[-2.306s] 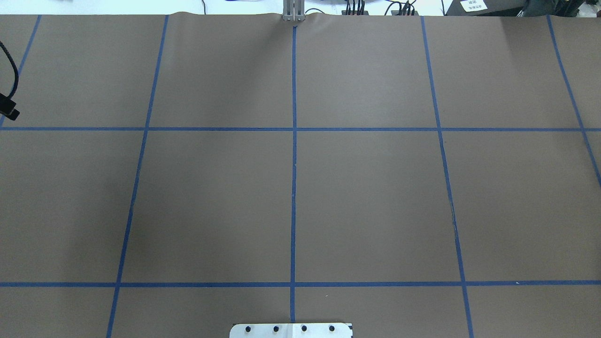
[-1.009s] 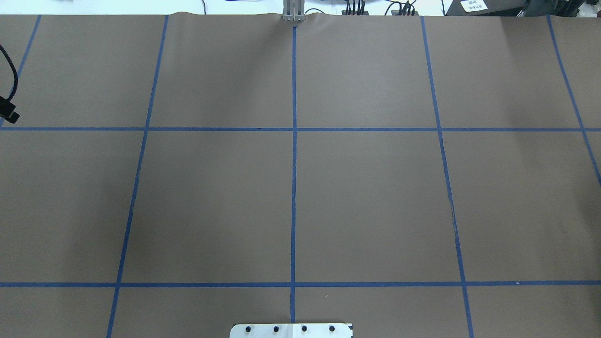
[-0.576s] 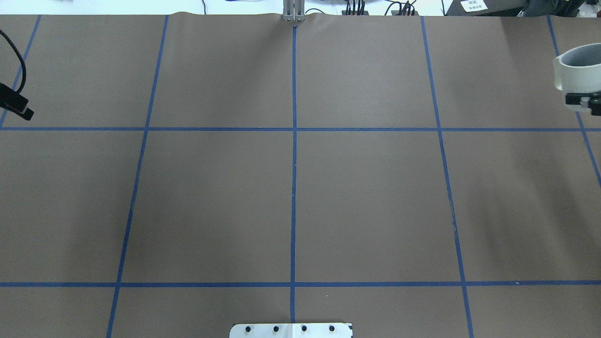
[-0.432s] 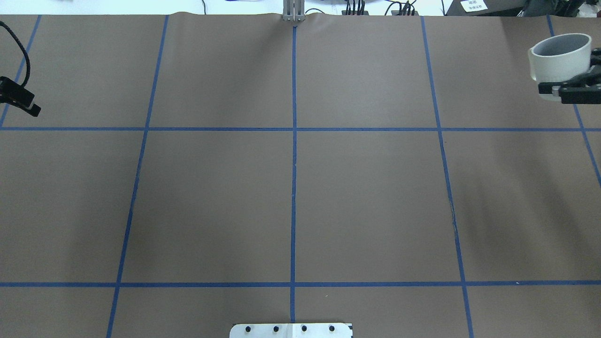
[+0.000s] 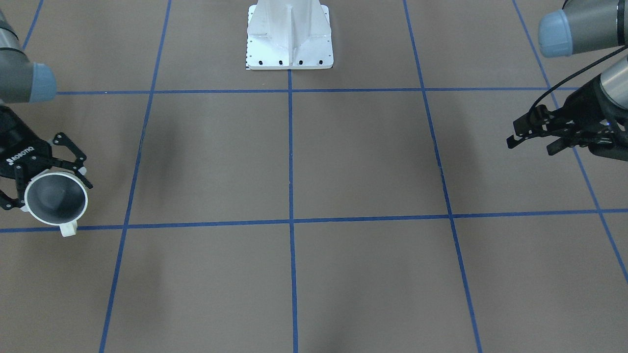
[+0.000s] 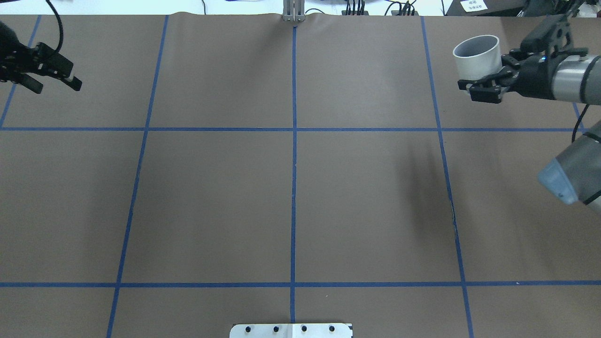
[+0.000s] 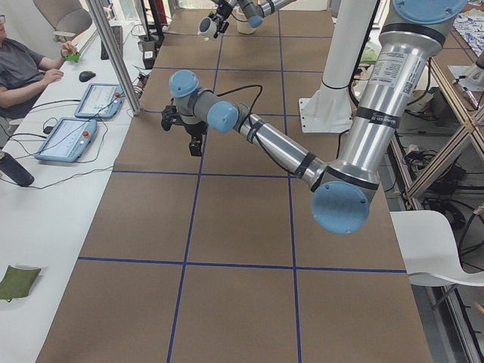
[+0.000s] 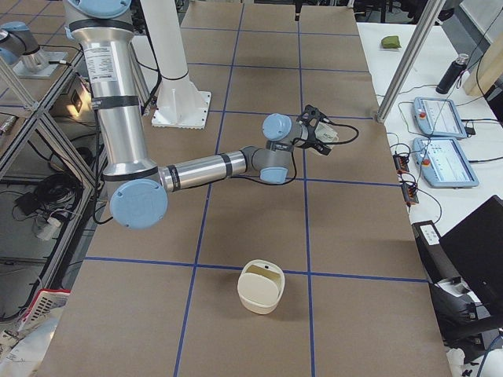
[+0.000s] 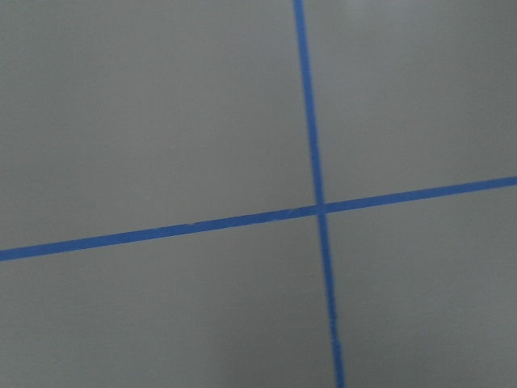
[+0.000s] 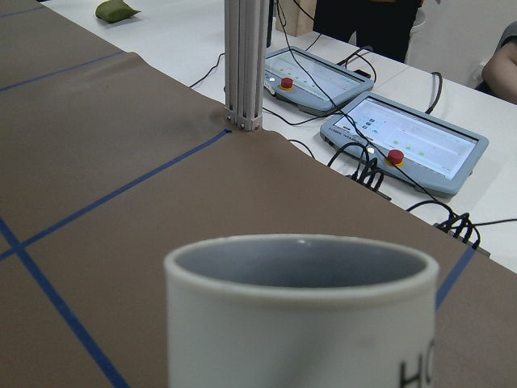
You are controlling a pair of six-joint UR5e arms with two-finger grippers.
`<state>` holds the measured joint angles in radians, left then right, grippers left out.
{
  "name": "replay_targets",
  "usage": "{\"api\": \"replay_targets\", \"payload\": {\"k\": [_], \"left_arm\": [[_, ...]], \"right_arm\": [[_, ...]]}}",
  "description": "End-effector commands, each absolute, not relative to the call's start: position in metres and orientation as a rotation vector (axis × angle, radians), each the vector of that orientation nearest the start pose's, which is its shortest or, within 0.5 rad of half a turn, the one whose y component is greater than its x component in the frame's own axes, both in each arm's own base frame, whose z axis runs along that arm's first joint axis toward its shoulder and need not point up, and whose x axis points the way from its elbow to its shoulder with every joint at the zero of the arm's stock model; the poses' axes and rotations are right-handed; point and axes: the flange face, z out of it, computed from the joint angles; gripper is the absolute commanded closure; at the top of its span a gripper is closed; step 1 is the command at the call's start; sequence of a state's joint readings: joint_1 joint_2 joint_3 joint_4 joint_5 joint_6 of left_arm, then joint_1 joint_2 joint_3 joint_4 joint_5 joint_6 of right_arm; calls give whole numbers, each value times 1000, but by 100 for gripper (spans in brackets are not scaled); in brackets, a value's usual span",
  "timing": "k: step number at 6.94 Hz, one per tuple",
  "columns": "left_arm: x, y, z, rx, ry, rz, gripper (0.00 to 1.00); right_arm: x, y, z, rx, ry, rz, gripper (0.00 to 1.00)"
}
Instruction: Left arm hands cup to right arm to dump lemon
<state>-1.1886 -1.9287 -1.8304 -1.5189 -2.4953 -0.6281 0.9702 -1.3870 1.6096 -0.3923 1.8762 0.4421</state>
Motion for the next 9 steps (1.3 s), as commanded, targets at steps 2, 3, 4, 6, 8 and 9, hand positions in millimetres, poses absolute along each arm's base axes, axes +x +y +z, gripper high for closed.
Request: {"api": "replay_targets", "payload": {"k": [2, 3, 4, 6, 8, 9], "left_arm": [[252, -550, 244, -118, 1119, -31, 0], [256, -555, 228, -159, 1125, -106, 0], [265, -562, 205, -200, 1136, -181, 0], [298, -576, 179, -245, 1176, -242, 0], [336, -600, 153, -294, 1236, -311, 0], [343, -606, 148, -300, 1255, -327, 0]], "right_arm": [[-356, -521, 340, 1212, -787, -243, 85], [-406, -514, 295, 1223, -738, -219, 84], [-450, -492, 256, 1270, -676, -166, 84], [-484, -474, 211, 1296, -674, -123, 84], [-531, -474, 172, 1277, -662, -72, 83], [-548, -472, 167, 1280, -642, -69, 80]]}}
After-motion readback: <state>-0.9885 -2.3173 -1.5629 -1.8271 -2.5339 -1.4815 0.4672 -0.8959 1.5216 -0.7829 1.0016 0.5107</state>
